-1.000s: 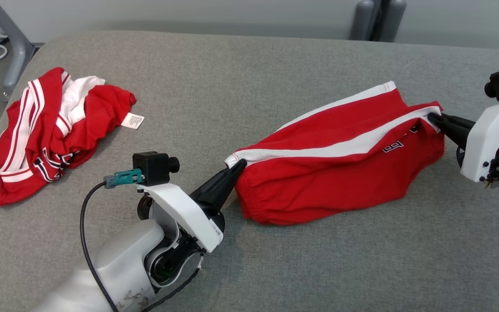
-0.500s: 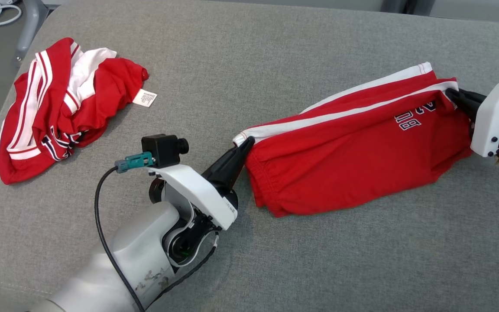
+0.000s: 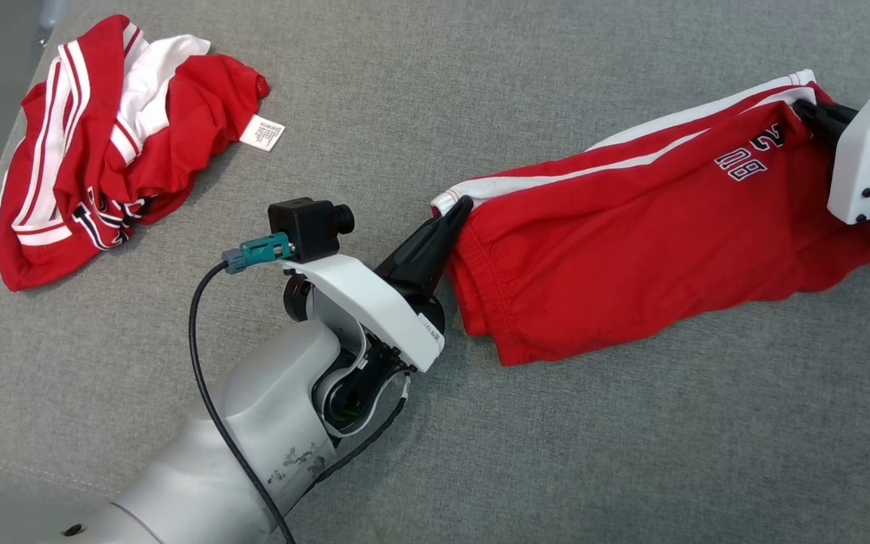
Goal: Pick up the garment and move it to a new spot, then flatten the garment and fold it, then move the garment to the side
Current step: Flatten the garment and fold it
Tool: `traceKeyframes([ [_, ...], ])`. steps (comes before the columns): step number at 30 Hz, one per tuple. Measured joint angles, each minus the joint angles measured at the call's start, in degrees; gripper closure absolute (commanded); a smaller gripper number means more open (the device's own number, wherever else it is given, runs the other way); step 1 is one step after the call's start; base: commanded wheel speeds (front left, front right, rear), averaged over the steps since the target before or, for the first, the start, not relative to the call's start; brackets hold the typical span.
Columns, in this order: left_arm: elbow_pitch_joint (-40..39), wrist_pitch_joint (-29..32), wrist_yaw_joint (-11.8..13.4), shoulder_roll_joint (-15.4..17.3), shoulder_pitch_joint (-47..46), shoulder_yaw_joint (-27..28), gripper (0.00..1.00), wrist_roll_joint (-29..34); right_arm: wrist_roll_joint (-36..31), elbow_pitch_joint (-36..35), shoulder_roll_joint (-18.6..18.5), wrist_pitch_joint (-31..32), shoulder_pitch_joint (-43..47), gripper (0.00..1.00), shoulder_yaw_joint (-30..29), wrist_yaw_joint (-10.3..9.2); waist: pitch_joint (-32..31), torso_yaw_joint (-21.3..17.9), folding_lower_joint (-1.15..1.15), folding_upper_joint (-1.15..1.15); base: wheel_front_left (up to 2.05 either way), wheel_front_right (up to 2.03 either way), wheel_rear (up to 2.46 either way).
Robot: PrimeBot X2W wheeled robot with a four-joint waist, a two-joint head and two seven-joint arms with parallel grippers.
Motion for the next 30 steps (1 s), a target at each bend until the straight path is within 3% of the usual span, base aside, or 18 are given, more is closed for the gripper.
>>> traceKeyframes([
  [2,0.09,0.0,0.0,-0.36,-0.08,0.71,1.0,0.43,-0.53,1.1,0.35,-0.14,-0.53,1.0,0.46,0.0,0.4,0.14,0.0,0.0,0.0,0.0,0.0],
  [3,0.18,0.0,0.0,-0.45,-0.16,1.02,1.0,0.66,-1.29,2.11,0.54,-0.76,-0.85,0.65,0.68,0.0,0.6,0.16,0.0,0.0,0.0,0.0,0.0],
  [4,0.37,0.0,0.0,-0.53,-0.21,1.38,1.0,0.96,-1.71,2.81,0.75,-1.35,-1.09,0.2,0.75,0.0,0.76,0.18,0.0,0.0,0.0,0.0,0.0],
  [5,0.57,0.0,0.0,-0.65,-0.21,1.78,1.0,1.27,-1.67,3.52,1.04,-1.52,-1.22,0.05,0.73,0.0,0.88,0.18,0.0,0.0,0.0,0.0,0.0],
  [6,0.82,0.0,0.0,-0.8,-0.22,2.16,1.0,1.62,-1.66,4.01,1.46,-1.89,-1.25,0.0,0.75,0.0,0.96,0.17,0.0,0.0,0.0,0.0,0.0],
  [7,1.16,0.0,0.0,-0.93,-0.21,2.54,1.0,1.89,-1.53,4.69,1.9,-2.03,-1.25,0.0,0.68,0.0,1.02,0.14,0.0,0.0,0.0,0.0,0.0],
  [8,1.56,0.0,0.0,-1.07,-0.21,2.85,0.85,1.96,-1.49,5.56,2.23,-2.42,-1.25,0.0,0.64,0.0,1.04,0.1,0.0,0.0,0.0,0.0,0.0],
  [10,2.75,0.0,0.0,-1.35,-0.14,3.68,0.0,2.53,-1.3,6.81,2.54,-2.94,-1.24,0.0,0.55,0.0,1.01,0.04,0.0,0.0,0.0,0.0,0.0],
  [17,5.41,0.0,0.0,-2.08,0.02,4.02,0.0,3.31,-0.64,11.44,4.14,-5.93,-0.99,0.0,-0.13,0.0,0.31,-0.37,0.0,0.0,0.0,0.0,0.0],
  [30,10.42,0.0,0.0,-1.09,2.21,8.08,0.0,15.13,1.3,14.79,6.24,-13.62,5.15,0.0,-1.13,0.0,-4.66,-1.93,0.0,0.0,0.0,0.0,0.0],
])
